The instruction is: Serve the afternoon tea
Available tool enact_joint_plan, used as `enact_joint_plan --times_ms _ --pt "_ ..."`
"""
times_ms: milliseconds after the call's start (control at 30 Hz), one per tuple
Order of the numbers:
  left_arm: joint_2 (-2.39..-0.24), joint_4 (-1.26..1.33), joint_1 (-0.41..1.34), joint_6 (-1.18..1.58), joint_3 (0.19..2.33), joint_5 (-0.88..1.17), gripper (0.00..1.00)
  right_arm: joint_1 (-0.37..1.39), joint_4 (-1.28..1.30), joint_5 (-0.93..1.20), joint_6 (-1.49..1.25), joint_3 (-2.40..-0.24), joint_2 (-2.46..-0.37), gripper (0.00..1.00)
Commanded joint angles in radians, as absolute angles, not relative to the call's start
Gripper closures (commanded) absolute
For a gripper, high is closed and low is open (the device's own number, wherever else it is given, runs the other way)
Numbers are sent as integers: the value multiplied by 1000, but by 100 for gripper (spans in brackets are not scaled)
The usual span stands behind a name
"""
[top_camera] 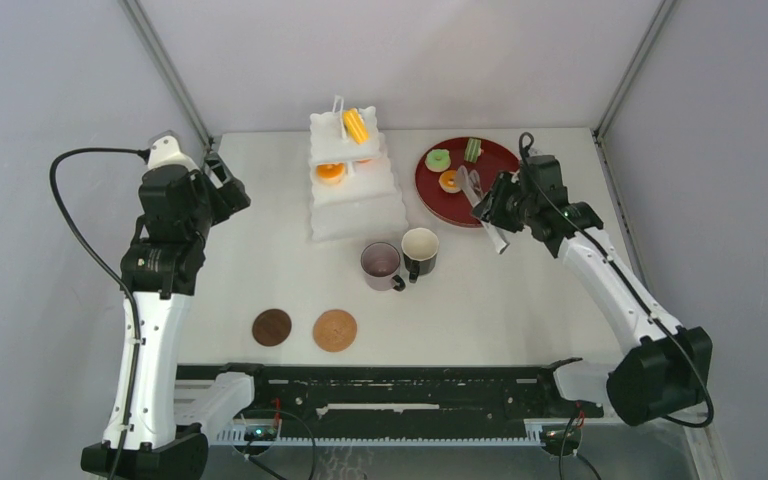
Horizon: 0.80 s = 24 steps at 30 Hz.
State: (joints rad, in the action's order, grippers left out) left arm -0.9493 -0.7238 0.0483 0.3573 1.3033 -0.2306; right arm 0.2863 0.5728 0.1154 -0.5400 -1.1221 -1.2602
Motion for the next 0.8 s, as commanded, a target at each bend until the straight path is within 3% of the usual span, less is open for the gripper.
enact_joint_plan --times_ms 0,167,767 --pt "-950 -698 54 343 1304 -225 17 224 429 178 -528 -1136 -1312 55" --pt "-964 -697 53 350 1308 -219 17 160 344 200 -544 -1177 -1427 55" --pt "-992 -710 52 353 1331 -245 17 178 454 149 -461 -1606 -1864 53"
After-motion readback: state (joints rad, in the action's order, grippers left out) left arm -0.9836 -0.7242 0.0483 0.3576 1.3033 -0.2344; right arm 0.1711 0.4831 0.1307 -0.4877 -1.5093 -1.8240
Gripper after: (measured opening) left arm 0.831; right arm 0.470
